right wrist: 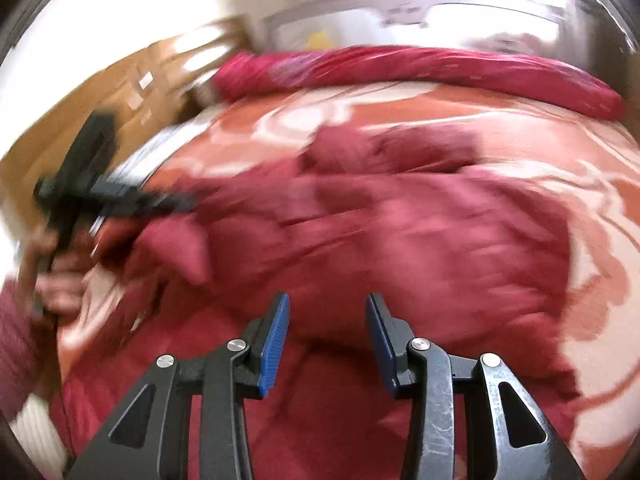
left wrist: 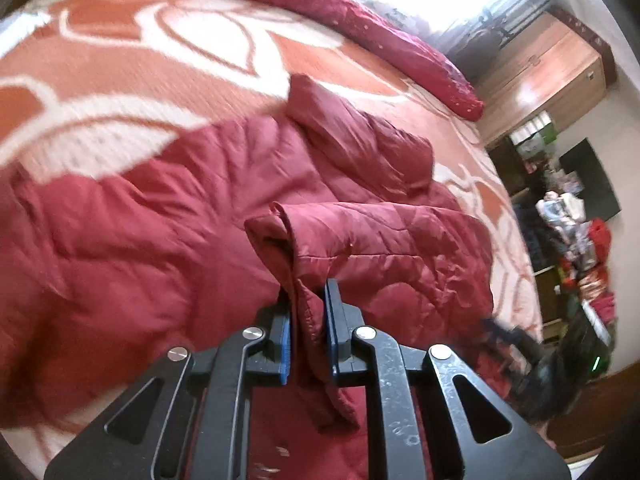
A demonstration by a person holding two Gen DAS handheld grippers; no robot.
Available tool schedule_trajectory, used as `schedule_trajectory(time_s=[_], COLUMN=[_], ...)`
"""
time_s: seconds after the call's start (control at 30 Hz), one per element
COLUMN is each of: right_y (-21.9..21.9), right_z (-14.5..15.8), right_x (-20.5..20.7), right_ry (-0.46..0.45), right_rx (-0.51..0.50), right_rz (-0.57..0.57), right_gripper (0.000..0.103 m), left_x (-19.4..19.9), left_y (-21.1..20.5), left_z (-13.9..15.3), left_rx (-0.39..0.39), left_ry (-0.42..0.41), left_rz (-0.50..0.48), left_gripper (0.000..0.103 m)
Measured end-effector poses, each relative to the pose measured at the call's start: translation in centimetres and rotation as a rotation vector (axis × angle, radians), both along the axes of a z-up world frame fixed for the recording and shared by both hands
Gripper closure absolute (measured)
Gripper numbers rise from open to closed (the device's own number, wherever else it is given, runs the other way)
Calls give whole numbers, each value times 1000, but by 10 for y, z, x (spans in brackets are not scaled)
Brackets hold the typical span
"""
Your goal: Fold large clothes
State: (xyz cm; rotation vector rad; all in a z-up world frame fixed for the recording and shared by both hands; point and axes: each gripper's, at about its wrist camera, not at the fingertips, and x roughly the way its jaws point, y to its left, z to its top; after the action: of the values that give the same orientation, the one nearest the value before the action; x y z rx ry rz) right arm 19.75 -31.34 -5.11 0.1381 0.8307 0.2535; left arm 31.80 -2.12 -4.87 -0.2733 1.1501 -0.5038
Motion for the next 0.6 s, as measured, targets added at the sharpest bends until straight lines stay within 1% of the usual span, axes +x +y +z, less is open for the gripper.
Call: schedule_trajectory(time_s=[0.03, 0.1, 0.17, 0.2, 0.27, 0.3, 0.37, 0.43, 0.47, 0.5, 0.53, 0.6], right_y=[-17, -43, -60, -68, -74, -75, -74, -70, -69, -68, -68, -68], right_z=[0, -4, -11, -19, -31, -38, -45, -50, -51, -53, -53, -54], right_x=[8, 21, 31, 39, 45, 47, 46, 45, 46, 46, 47, 46], right_ry=[10, 41, 78, 115, 165, 180, 190, 183, 181, 179, 180, 183], right_rx=[0, 20, 40, 36, 34, 41, 28, 10, 5, 3, 4, 10], right_rz=[-70, -161, -207, -234, -247, -242, -237, -234, -234, -233, -232, -233], right_gripper=[62, 59, 59, 59, 60, 60, 60, 59, 58, 58, 58, 57], left_x=[2, 5, 6, 5, 3, 3, -1, -12, -17, -24, -29, -39], left_y=[1, -1, -3, -7, -15, -17, -13, -1, 5, 10, 12, 8], left_z=[0, 0, -1, -1, -4, -8, -10, 1, 9, 18, 24, 35], left_rx=[15, 40, 84, 119, 208, 253, 308, 302, 284, 249, 217, 140], left_ry=[-10, -29, -58, -83, -122, -117, -112, -143, -162, -183, -197, -207], left_rz=[-2, -9, -17, -22, -35, -30, 15, 76, 99, 116, 117, 73], left_gripper=[92, 92, 92, 91, 89, 83, 80, 80, 80, 80, 80, 80])
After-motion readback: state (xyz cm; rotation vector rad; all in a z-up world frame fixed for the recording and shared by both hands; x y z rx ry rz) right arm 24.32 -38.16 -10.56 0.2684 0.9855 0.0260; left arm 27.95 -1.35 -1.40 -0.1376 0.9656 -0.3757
